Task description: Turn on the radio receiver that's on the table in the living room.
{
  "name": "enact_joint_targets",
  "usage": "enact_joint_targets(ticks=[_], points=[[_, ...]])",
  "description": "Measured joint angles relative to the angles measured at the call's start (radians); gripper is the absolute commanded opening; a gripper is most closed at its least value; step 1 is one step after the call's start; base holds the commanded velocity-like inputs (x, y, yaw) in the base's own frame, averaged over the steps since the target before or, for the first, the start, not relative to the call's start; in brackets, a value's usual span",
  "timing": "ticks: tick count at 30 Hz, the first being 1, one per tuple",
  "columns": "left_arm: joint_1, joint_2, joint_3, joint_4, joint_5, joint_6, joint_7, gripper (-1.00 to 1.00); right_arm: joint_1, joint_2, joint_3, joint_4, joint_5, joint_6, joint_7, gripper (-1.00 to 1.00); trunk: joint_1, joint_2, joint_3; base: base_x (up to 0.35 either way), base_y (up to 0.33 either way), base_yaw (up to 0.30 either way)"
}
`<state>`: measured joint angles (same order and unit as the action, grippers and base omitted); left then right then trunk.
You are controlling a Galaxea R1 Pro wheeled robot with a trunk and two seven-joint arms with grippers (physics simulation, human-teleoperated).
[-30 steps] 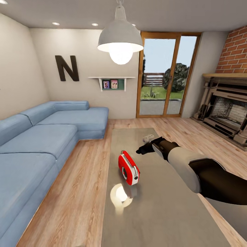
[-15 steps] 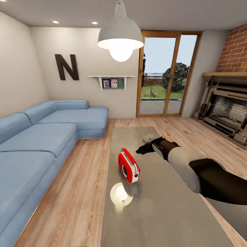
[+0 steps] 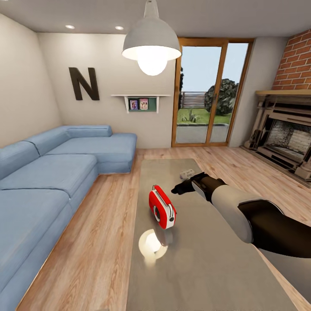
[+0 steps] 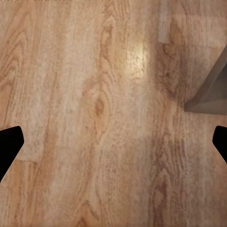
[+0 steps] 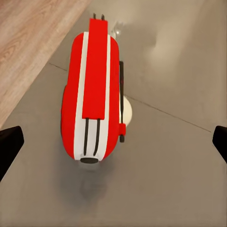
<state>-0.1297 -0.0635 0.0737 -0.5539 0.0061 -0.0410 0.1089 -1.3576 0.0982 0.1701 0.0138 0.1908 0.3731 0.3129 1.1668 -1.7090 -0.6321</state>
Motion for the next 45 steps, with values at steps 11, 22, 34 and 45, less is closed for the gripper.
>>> enact_joint_targets(ticks=[11,22,34,45], points=[[0.000,0.000,0.001,0.000,0.000,0.000,0.000,1.00,0.000,0.000,0.000,-0.001,0.001,-0.004,0.001,1.00,0.000,0.000,0.000,0.000,0.000,0.000],[0.000,0.000,0.001,0.000,0.000,0.000,0.000,1.00,0.000,0.000,0.000,-0.002,0.000,0.001,0.005,1.00,0.000,0.000,-0.009,0.000,0.000,0.000],[0.000,0.001,0.001,0.000,0.000,0.000,0.000,1.00,0.000,0.000,-0.001,-0.002,0.000,0.001,0.005,1.00,0.000,0.000,-0.028,0.000,0.000,0.000],[-0.001,0.011,0.002,0.000,-0.003,0.000,0.000,1.00,0.000,0.000,-0.001,-0.001,-0.001,-0.004,0.007,1.00,0.000,0.000,-0.046,0.000,0.000,0.000]])
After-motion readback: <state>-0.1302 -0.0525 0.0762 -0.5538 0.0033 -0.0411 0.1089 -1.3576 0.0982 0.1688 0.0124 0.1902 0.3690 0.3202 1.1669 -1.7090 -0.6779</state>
